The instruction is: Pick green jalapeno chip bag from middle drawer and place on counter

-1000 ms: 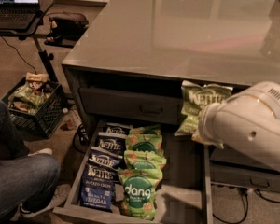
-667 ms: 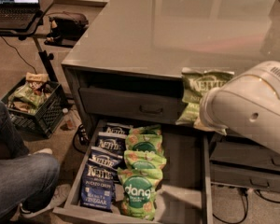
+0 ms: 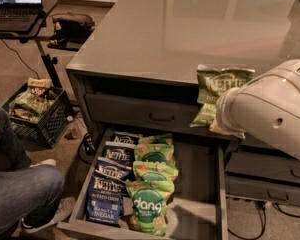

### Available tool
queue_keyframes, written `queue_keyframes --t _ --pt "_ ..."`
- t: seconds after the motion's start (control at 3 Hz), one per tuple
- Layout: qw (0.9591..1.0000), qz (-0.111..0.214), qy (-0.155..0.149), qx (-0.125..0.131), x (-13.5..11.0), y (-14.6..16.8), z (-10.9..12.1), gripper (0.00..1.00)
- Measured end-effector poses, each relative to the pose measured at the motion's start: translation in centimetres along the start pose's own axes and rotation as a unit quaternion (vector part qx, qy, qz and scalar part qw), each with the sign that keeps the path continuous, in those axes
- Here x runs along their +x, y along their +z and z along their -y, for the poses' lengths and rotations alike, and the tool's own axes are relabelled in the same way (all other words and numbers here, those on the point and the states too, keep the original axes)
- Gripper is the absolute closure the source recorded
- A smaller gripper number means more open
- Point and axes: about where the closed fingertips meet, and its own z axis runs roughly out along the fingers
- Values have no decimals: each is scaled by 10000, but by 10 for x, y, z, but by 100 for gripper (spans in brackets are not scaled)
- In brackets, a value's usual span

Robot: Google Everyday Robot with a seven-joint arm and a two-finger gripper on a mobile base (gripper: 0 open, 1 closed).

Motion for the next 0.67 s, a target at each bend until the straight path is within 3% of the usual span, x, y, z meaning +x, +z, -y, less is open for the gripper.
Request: queue_keyframes --t 0.33,0.67 --pt "9991 72 -163 390 -6 -19 37 100" --pt "9978 137 -330 561 -13 -30 72 100"
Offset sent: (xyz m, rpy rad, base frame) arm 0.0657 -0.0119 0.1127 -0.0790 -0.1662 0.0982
